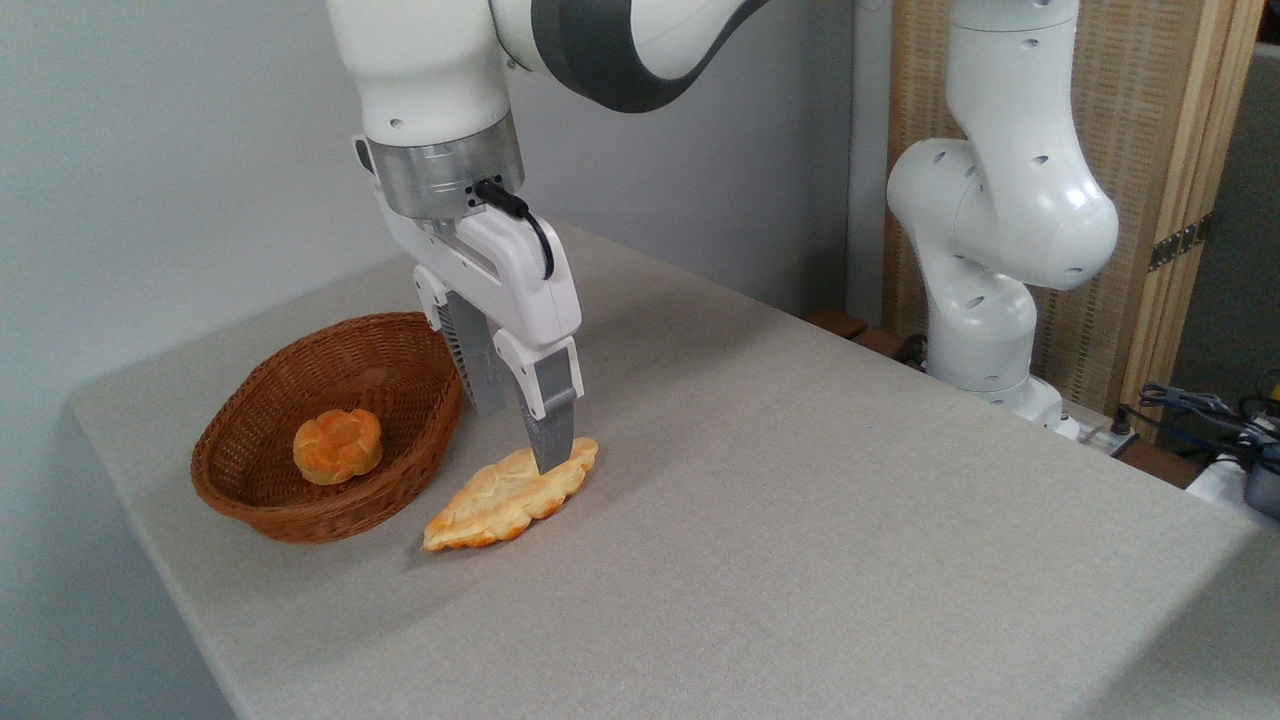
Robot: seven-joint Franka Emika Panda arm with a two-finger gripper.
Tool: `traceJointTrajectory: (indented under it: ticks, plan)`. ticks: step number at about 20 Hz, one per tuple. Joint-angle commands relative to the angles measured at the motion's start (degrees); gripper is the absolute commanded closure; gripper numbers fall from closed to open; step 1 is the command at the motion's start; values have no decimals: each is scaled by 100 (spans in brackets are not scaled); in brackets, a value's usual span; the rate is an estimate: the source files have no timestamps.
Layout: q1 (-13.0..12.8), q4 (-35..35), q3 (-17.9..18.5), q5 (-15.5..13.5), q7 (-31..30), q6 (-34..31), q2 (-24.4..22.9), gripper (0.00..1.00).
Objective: Put bread into the basket
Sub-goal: 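Lower the open gripper down onto the flat golden pastry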
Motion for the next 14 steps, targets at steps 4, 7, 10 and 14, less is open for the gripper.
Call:
traceJointTrajectory:
  ticks: [4, 7, 10, 14]
  plan:
    - [-51, 107, 27, -78, 48, -200, 17, 0]
    - [-69, 72, 9, -402, -92, -139, 79, 0]
    - [-200, -51, -105, -465, -294, -33, 167, 0]
    - [-218, -524, -368, -473, -295, 309, 219, 0]
